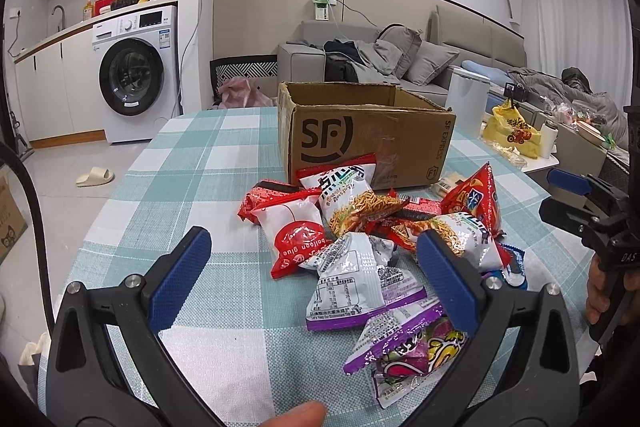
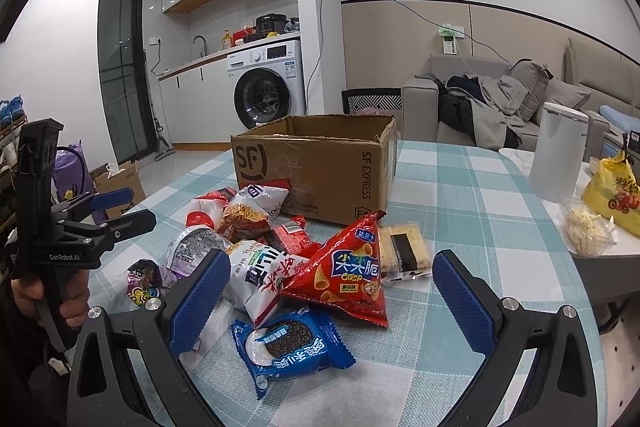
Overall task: Organize snacks
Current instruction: 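Grasp the purple candy bag with left gripper while right gripper grasps the blue Oreo pack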
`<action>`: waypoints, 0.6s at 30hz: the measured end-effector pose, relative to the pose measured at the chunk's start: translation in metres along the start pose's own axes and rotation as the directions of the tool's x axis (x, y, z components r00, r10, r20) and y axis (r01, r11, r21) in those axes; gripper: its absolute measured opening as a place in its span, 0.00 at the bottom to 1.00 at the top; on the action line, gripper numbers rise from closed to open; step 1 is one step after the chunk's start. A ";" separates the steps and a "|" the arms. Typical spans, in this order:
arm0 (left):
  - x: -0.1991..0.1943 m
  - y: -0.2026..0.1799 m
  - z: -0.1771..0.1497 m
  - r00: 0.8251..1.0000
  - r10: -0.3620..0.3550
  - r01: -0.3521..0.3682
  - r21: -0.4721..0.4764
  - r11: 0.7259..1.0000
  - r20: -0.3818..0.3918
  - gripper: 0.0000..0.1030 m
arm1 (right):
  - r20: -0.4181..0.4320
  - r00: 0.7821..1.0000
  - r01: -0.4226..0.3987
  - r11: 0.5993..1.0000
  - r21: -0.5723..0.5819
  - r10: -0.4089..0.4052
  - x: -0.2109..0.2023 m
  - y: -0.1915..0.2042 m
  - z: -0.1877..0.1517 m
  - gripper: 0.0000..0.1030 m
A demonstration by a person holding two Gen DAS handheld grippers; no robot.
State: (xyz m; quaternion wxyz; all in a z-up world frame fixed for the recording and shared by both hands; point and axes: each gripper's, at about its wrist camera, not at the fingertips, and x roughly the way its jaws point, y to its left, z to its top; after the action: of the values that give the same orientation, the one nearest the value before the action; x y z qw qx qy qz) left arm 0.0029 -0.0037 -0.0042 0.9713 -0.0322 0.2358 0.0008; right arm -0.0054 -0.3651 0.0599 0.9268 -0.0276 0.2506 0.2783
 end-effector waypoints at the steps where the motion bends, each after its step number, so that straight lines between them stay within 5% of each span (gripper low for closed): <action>1: 0.000 0.000 0.000 1.000 0.002 -0.002 0.000 1.000 0.000 0.99 | -0.001 1.000 0.005 1.000 -0.001 -0.005 0.000 0.000 0.000 1.00; 12: -0.003 -0.006 -0.011 1.000 0.017 -0.017 0.011 1.000 0.009 0.99 | -0.064 0.998 0.023 1.000 -0.004 -0.024 0.011 0.001 0.001 1.00; 18: -0.001 -0.012 -0.006 0.997 -0.054 0.055 0.020 0.998 -0.060 0.99 | -0.165 0.986 0.016 1.000 -0.016 -0.019 0.020 0.003 -0.002 1.00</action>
State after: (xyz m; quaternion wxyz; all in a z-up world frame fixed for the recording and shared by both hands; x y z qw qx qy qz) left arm -0.0005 -0.0162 -0.0081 0.9638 -0.0282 0.2634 -0.0292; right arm 0.0069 -0.3531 0.0485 0.9050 -0.0594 0.3244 0.2686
